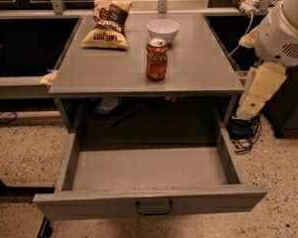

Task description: Place coke can into top drawer

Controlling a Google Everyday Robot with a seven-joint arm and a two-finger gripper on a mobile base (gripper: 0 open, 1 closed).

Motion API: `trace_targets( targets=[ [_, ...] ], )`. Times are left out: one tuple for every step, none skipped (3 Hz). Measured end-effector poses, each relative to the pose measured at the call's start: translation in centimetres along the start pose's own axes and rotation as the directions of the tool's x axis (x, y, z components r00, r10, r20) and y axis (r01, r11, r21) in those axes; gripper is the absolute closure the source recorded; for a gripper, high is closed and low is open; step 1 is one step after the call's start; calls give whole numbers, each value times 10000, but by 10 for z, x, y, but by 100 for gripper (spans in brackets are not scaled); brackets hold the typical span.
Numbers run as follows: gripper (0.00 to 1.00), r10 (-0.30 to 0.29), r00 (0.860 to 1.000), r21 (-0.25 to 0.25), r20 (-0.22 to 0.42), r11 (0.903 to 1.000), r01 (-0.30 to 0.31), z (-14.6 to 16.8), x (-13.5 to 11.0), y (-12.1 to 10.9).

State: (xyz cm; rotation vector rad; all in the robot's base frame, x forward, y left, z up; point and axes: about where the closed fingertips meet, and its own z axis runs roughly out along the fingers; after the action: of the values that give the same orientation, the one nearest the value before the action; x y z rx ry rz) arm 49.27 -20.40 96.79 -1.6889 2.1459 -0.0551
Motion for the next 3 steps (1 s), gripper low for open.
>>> trace_targets(
  targets=[
    [0, 190, 9979, 390, 626, 9990, -215, 19, -9, -40],
    [0, 332, 9907, 700, 1318, 9966, -427, 38, -23, -81],
    [0, 411, 9814, 701, 1874, 9960, -551, 61, -40, -113]
  ],
)
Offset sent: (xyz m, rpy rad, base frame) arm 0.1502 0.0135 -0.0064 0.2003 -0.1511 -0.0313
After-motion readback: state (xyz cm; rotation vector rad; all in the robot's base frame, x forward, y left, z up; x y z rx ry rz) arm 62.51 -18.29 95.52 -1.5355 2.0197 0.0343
